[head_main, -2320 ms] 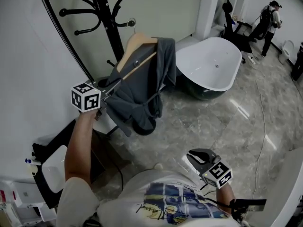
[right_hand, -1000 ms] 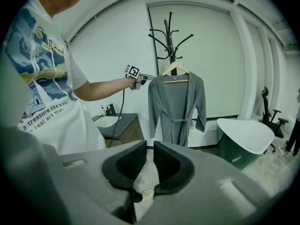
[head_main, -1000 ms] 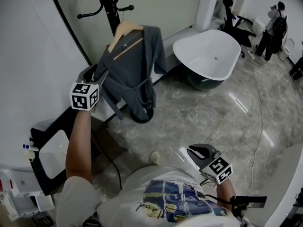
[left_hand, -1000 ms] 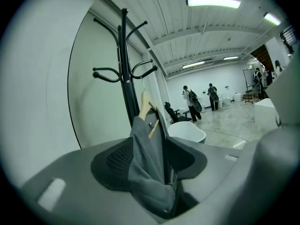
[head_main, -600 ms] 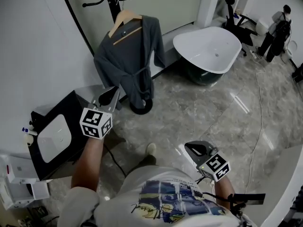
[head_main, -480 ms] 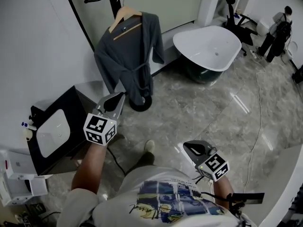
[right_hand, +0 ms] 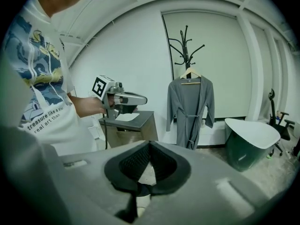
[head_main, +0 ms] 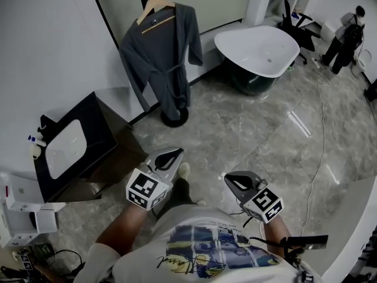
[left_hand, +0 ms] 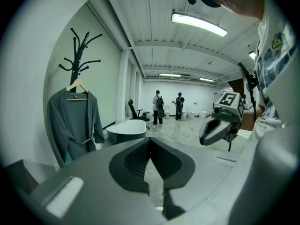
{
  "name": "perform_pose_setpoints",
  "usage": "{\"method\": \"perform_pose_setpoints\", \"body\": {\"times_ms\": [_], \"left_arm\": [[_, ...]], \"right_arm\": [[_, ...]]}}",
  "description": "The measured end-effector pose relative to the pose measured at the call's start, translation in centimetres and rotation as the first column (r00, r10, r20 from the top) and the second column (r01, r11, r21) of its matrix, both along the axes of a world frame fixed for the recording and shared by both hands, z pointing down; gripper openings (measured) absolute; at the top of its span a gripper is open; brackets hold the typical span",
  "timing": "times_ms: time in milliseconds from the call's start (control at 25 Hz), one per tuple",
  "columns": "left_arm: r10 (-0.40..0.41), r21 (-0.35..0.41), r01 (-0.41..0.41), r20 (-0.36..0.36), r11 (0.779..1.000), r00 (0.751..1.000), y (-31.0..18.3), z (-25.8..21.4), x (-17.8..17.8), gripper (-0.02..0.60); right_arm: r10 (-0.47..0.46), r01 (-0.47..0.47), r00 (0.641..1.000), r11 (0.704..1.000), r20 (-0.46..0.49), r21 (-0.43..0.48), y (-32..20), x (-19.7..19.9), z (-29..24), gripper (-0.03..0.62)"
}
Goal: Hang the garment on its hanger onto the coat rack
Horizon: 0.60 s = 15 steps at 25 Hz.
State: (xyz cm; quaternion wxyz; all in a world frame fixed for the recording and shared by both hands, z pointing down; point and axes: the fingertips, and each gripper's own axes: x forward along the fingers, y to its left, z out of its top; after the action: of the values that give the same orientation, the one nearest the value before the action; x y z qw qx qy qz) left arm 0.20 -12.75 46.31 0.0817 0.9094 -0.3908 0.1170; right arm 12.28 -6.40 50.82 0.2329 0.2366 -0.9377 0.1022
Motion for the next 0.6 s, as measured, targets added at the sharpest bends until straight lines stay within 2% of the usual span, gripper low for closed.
{"method": "perform_pose_setpoints", "body": {"times_ms": [280, 600], "left_arm": [[0.104, -0.018, -0.104, 0.020, 0.994, 0.994, 5.5, 1.5, 4.3, 0.003], [0.189, -0.027, -0.188, 0.041, 0.982, 0.981, 9.0, 1.8, 7.0, 0.003]], "right_arm": [[-0.040, 0.040, 0.999, 0.999, 0.000, 0.020, 2.5, -0.4, -0.6, 0.003], [-0.063, 0.063, 0.998, 0.997, 0.006, 0.038, 3.9, -0.8, -1.2, 0.002]]}}
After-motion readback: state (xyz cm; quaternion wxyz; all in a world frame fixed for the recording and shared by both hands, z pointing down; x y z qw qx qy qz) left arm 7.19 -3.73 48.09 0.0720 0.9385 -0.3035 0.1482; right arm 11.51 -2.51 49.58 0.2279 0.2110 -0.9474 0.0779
